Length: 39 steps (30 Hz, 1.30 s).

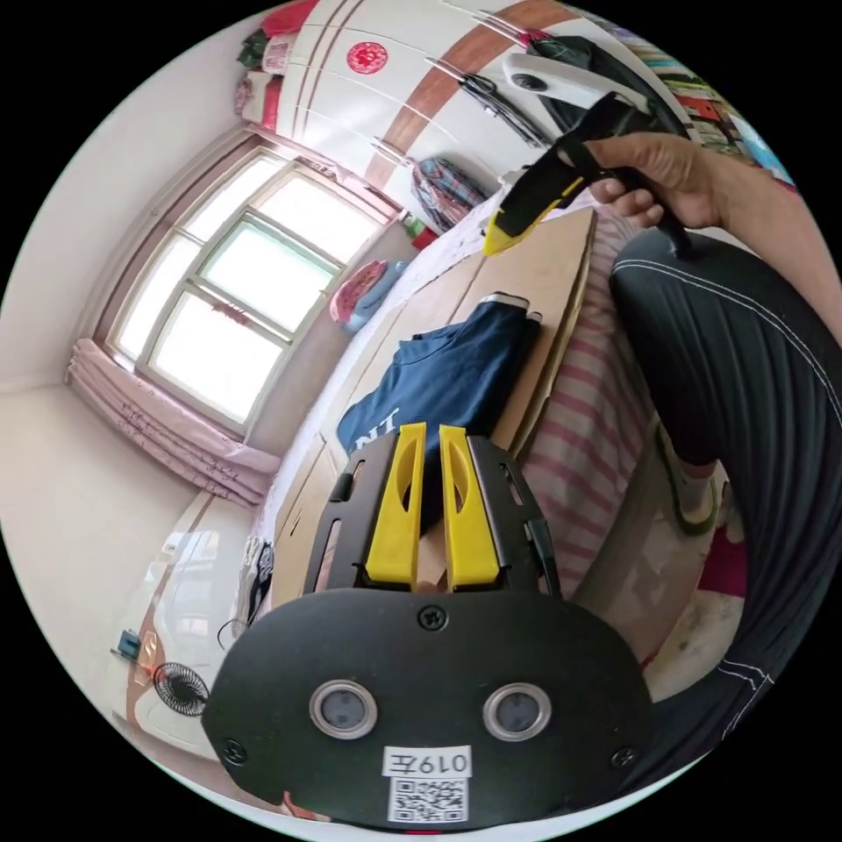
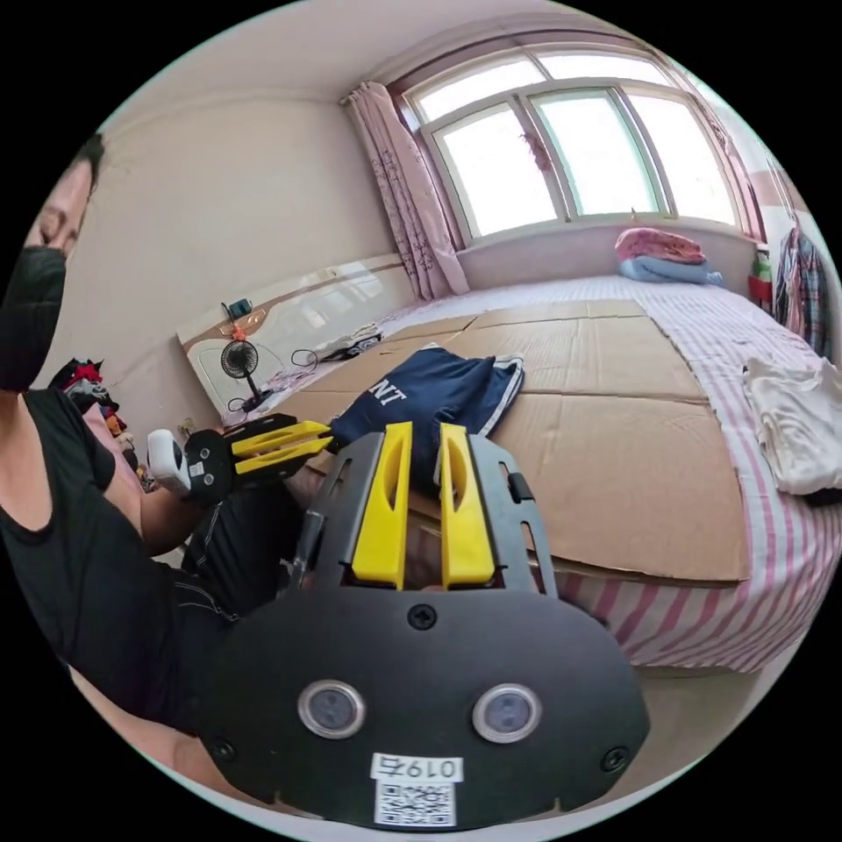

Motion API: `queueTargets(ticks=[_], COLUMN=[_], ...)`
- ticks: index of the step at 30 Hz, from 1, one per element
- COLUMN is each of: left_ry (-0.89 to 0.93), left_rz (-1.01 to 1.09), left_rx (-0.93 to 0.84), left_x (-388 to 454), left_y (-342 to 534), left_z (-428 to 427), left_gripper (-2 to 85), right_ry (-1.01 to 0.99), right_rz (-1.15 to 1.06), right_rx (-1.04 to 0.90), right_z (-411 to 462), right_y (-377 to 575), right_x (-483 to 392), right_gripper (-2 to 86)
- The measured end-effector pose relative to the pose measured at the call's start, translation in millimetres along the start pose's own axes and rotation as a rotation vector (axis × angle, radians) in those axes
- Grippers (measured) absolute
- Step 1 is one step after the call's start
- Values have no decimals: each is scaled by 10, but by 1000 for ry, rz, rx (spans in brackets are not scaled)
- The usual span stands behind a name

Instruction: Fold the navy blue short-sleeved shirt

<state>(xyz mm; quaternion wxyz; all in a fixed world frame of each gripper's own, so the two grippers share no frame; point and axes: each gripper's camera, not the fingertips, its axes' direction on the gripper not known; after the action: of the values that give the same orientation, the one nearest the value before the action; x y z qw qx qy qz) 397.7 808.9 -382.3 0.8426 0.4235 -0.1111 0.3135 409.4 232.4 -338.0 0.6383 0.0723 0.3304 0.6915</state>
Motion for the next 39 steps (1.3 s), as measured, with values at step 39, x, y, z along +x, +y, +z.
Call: queueTargets(ticks=[39], left_ry=[59], left_rz=[-24], left_rx=[-171], left_x=[-842], left_y=[919], left_z=[717], left_gripper=[7], right_ry=[509], right_rz=[-735], right_rx=[-245], right_z=[3140], right_y=[4998], right_x=[4642], right_gripper=[76])
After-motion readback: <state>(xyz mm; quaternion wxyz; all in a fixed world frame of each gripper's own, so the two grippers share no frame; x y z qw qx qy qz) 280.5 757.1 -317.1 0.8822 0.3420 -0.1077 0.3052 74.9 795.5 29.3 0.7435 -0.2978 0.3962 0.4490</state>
